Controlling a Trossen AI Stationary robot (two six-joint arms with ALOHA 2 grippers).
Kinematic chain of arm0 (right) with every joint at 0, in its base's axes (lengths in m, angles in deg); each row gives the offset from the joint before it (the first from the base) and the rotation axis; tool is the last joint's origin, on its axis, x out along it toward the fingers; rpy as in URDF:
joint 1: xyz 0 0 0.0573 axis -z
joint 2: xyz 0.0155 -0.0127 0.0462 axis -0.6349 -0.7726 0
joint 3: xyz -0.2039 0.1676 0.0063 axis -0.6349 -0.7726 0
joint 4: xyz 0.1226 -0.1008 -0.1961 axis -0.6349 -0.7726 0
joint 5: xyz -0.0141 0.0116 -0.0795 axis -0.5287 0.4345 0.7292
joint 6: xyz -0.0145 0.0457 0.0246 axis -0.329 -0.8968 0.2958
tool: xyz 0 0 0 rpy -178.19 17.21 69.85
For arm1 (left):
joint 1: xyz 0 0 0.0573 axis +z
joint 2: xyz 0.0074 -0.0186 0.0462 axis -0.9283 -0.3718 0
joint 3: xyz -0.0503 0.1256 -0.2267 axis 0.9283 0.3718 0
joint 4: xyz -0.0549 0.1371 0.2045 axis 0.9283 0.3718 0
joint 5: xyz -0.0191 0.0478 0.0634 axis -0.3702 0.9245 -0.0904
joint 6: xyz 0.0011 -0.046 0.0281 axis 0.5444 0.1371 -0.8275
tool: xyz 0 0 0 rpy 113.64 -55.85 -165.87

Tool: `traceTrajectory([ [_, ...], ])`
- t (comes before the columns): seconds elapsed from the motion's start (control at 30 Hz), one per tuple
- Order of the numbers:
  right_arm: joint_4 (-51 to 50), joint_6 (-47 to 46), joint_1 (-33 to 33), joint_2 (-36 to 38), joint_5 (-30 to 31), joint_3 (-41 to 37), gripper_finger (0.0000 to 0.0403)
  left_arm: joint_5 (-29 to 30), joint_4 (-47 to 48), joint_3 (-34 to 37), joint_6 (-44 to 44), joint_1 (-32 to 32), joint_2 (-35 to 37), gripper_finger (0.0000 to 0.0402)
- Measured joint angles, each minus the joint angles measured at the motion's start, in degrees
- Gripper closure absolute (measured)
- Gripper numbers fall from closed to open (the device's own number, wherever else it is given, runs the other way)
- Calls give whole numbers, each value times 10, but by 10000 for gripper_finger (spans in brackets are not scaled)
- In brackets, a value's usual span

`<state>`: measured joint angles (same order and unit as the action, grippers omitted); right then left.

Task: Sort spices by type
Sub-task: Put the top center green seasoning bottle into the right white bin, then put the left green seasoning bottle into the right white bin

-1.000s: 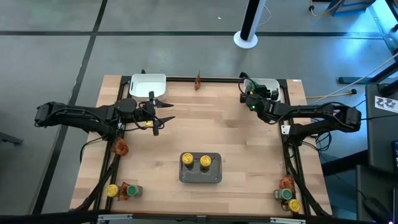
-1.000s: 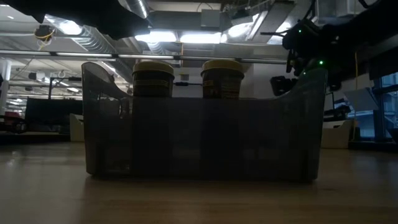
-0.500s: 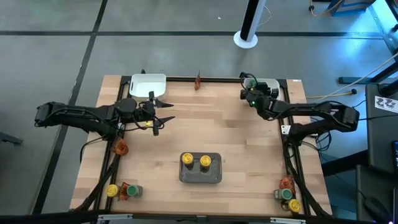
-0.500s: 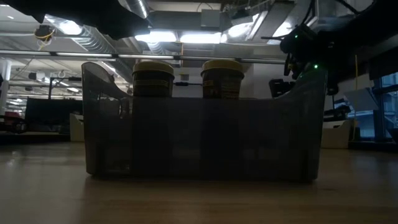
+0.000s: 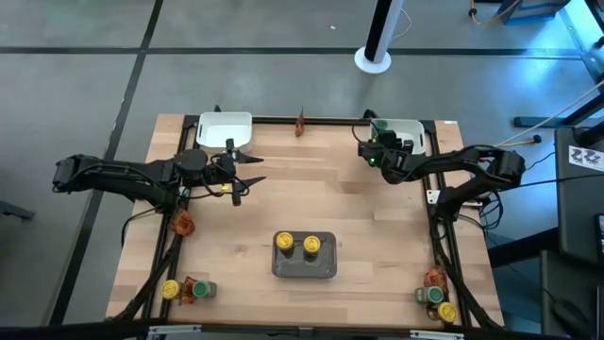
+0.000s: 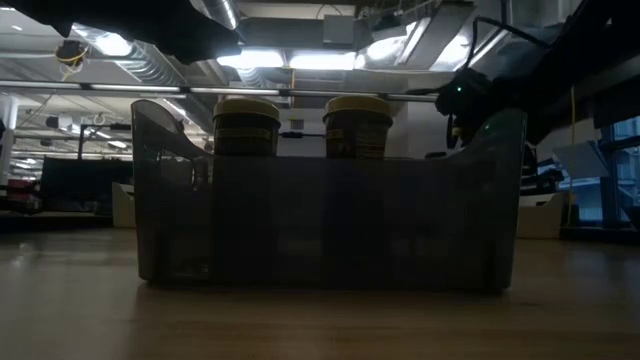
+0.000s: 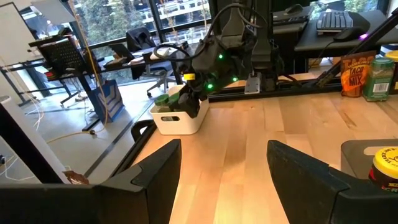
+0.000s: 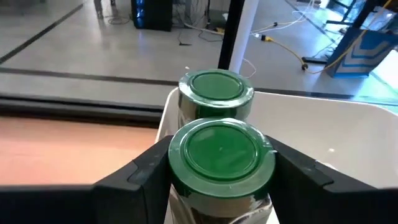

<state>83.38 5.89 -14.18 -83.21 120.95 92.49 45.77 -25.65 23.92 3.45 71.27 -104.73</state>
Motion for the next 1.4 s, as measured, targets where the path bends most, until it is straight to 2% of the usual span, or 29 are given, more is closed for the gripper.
traceTrajectory([
  [0.13,0,-2,-1,-5,3,1,184,0,0,0,0,0,0,178],
  [0.47,7,19,-1,-2,-12,-2,121,0,0,0,0,0,0,178],
  [0.8,6,87,-1,71,-27,-2,105,0,0,0,0,0,0,178],
  [1.2,6,244,-1,254,-174,-2,104,0,7,0,7,0,0,178],
  [1.4,8,277,-1,289,-288,-2,104,0,0,0,35,0,2,177],
])
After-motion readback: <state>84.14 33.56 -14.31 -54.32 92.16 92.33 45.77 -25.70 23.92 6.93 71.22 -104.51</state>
